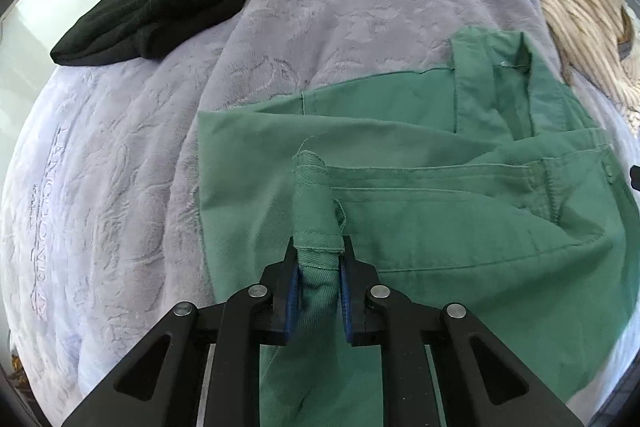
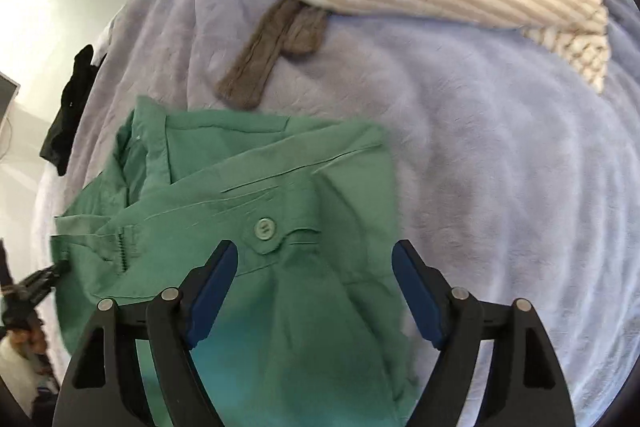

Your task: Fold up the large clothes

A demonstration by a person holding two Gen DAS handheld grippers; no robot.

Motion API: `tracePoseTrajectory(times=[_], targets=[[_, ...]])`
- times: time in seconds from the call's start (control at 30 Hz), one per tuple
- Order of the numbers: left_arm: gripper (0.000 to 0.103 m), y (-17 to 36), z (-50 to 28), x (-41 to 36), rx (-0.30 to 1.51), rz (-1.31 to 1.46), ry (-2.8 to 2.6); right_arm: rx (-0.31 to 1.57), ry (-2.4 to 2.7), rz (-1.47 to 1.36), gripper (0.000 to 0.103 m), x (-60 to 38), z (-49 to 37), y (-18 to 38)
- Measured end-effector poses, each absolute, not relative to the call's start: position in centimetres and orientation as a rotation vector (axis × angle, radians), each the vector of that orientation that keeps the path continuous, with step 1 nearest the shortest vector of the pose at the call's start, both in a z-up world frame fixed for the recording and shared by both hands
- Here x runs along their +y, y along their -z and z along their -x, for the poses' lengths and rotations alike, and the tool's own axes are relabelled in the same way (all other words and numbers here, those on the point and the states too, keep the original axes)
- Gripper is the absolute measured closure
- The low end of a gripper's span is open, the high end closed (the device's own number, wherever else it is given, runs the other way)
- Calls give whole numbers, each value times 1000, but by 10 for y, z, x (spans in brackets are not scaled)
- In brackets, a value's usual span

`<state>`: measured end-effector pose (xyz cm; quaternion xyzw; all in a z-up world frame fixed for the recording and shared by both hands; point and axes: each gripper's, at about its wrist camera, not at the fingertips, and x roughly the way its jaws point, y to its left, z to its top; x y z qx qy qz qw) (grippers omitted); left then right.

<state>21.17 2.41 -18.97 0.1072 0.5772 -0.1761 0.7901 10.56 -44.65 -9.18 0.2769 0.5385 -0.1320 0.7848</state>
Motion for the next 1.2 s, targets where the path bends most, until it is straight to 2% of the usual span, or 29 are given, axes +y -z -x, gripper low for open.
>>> tracePoseTrajectory(times=[0.03,0.07,0.1,0.13,0.17,0.2,0.27,0.4,0.53,0.67,0.77,0.8,0.83,0.87,0.9,0.93,0.97,1.03,1.07,1.1,1.17,1.2], targets=[[52,198,-214,22,1248,-233,370,1183,272,-606,21,-446,-113,99],[48,202,-215,20,1249,-231,367,1218,275,-597,21,-443,-118,105],[58,206,-216,16,1253,-236,364,1264,292,-570,23,-438,-124,115],[71,206,-216,15,1254,-230,366,1295,302,-550,45,-432,-127,123],[87,203,-216,15,1255,-212,362,1311,293,-548,79,-428,-130,128],[89,191,-213,19,1228,-179,352,1312,283,-553,89,-422,-130,127],[90,169,-209,29,1175,-138,357,1266,315,-441,97,-406,-125,106],[90,114,-196,49,1062,-62,401,1067,294,-334,97,-389,-102,33],[90,97,-210,54,996,-39,399,977,298,-311,97,-397,-106,6],[90,148,-237,31,1071,-106,346,1028,305,-315,97,-404,-140,40],[86,194,-243,18,1128,-185,286,1140,321,-363,95,-419,-159,91],[77,202,-245,14,1125,-203,262,1185,335,-395,90,-425,-162,111],[68,205,-245,14,1118,-212,235,1202,341,-418,79,-429,-162,120],[44,205,-245,16,1107,-221,198,1206,352,-448,63,-434,-159,126],[23,202,-245,23,1089,-232,138,1194,379,-470,55,-438,-154,126],[19,197,-243,30,1078,-228,115,1185,413,-480,40,-443,-148,123],[19,191,-243,36,1074,-204,122,1176,443,-493,35,-448,-141,119],[19,180,-240,54,1095,-170,122,1157,476,-555,35,-458,-126,107],[19,173,-237,59,1093,-161,123,1151,489,-574,40,-460,-120,100],[19,165,-232,64,1085,-150,128,1138,489,-581,58,-459,-114,92],[19,148,-222,70,1080,-127,173,1125,431,-586,82,-446,-106,77],[19,142,-212,68,1080,-115,204,1124,389,-590,82,-437,-103,71]])
